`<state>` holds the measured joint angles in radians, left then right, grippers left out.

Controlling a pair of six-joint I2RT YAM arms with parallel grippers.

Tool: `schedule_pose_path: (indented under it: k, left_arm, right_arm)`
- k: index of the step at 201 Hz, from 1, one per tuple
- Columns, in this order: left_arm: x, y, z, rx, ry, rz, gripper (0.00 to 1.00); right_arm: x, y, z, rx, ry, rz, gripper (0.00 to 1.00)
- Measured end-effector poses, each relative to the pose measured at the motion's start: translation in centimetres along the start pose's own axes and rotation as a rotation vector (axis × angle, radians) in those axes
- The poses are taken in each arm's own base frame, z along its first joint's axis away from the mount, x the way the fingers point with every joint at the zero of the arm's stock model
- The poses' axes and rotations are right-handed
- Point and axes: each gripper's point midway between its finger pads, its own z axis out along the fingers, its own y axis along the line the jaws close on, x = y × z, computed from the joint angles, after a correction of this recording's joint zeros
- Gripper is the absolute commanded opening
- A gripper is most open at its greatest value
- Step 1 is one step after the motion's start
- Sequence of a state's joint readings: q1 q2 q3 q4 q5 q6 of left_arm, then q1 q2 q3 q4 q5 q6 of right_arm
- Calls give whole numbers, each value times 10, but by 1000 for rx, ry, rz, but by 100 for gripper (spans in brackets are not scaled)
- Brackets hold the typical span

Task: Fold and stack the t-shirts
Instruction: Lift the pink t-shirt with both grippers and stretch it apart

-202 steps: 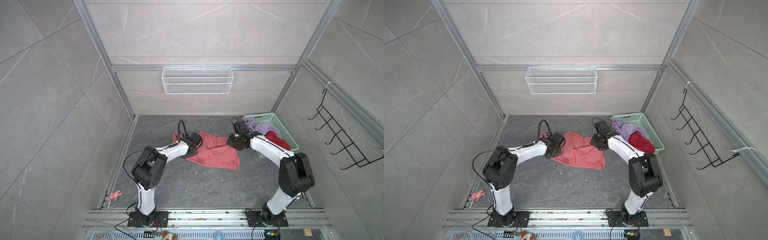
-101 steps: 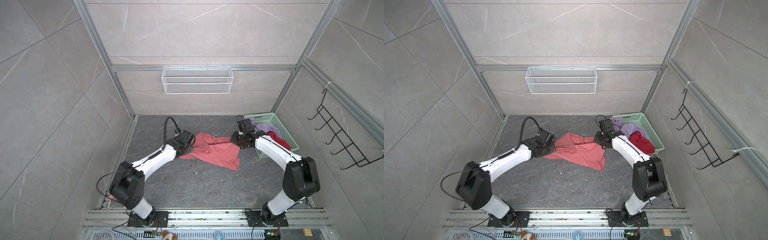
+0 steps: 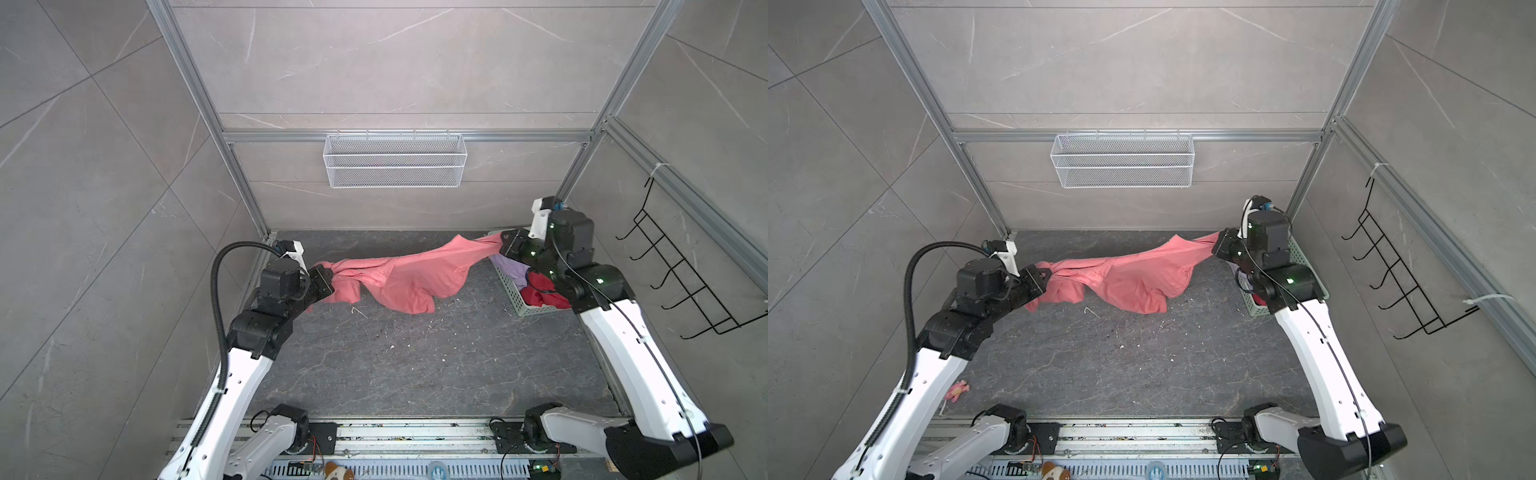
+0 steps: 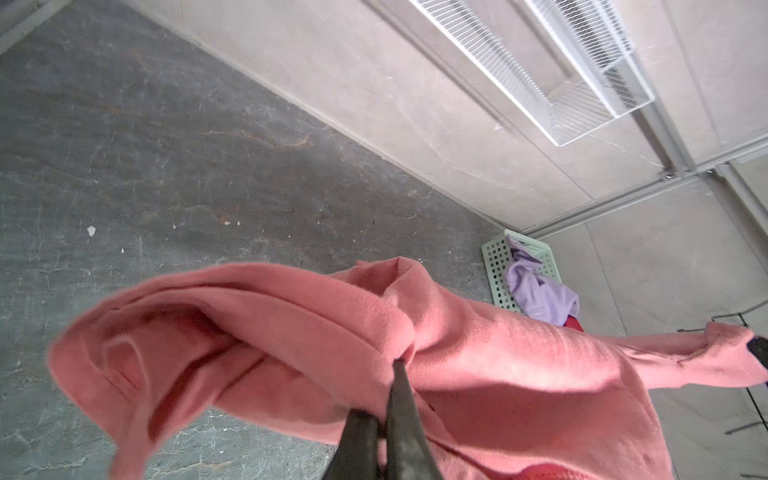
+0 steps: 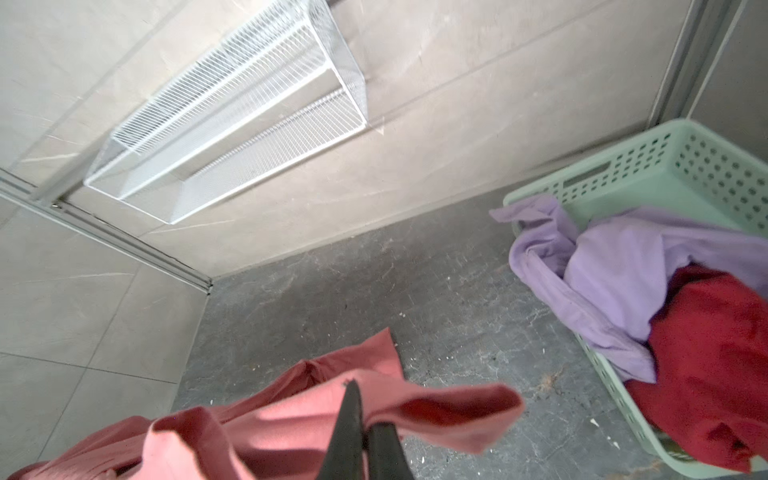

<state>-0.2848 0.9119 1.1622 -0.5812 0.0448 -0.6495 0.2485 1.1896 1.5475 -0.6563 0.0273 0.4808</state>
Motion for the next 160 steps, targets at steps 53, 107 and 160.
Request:
schedule_pose_path:
  k: [53,107,160]
  left_arm:
    - [-1,-7,-10,17,15,72,0]
    - [18,12,17,-8,129,59,6]
    - [34,36,92,17,275,-59,0]
  right_arm:
    - [-14,-1,-19,30,-40,-74,0]
    - [-2,-11,3,87,16,-104,0]
    - [7,-16,48,112,65,-101,0]
